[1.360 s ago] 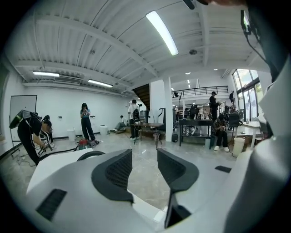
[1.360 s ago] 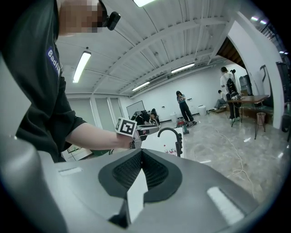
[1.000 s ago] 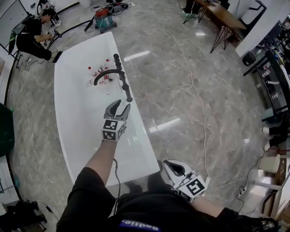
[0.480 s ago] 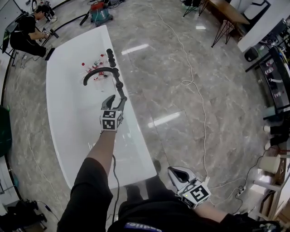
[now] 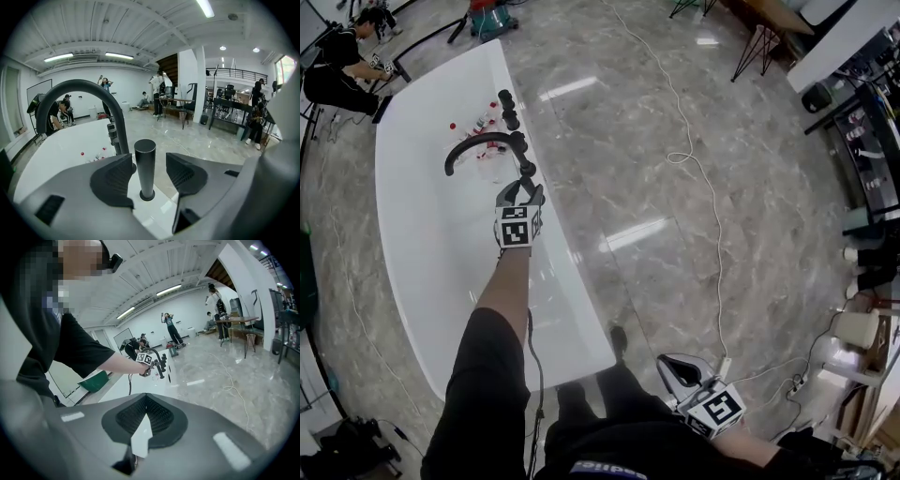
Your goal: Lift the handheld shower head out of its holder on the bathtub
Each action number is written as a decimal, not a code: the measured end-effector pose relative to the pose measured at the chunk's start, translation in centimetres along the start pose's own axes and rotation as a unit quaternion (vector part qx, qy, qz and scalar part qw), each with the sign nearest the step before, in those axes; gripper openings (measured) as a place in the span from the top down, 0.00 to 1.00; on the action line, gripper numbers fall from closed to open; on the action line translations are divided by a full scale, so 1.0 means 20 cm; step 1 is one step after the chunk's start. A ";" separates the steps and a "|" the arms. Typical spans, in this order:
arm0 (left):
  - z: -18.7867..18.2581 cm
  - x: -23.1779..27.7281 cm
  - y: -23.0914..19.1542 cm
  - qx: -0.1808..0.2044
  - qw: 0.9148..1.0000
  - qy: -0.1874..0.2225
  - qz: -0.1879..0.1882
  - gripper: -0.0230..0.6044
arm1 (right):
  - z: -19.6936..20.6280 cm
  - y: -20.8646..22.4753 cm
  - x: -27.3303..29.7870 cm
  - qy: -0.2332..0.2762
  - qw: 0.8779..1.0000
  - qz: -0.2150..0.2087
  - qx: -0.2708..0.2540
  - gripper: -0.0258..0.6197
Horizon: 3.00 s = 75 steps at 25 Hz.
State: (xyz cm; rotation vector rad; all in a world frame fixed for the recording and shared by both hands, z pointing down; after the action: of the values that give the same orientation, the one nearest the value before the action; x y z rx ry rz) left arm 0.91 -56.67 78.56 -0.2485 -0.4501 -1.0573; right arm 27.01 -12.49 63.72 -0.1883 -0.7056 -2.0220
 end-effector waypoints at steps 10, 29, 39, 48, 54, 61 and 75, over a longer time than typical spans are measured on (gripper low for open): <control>0.01 0.12 0.01 0.031 0.999 -0.031 -0.022 0.74 | 0.03 0.11 -0.06 -0.001 1.000 0.016 0.010 0.96; -0.33 -0.72 0.13 0.020 0.996 0.089 0.001 0.75 | -0.16 -0.23 -0.06 0.064 0.997 -0.040 -0.030 0.96; -0.39 -1.44 0.26 0.040 0.987 0.146 0.047 0.75 | -0.22 -0.65 -0.09 0.089 0.990 -0.084 -0.072 0.96; -0.42 -2.12 0.28 0.056 0.980 0.174 0.079 0.75 | -0.29 -1.00 -0.14 0.120 0.984 -0.092 -0.097 0.96; -0.37 -2.42 0.25 0.063 0.974 0.198 0.093 0.75 | -0.26 -1.16 -0.11 0.124 0.982 -0.097 -0.105 0.96; -0.36 -2.81 0.27 0.070 0.967 0.215 0.119 0.75 | -0.26 -1.33 -0.03 0.124 0.980 -0.105 -0.114 0.96; -0.28 -3.31 0.36 0.049 0.959 0.241 0.141 0.75 | -0.30 -1.57 -0.01 0.130 0.971 -0.133 -0.148 0.96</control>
State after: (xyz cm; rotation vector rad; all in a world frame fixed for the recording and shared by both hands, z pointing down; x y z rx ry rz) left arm -18.75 -3.87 42.64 0.0389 -0.0221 -0.7768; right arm 1.82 -3.64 46.06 0.0026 -0.2727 -2.3499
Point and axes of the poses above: the fingertips, and each gripper's own axes: x forward along the fingers, y to its right, z out of its underside, the point moved 8 cm from there along -x, backward along the fingers, and after that the axes turned 7 degrees about y, right-handed, at the moved point
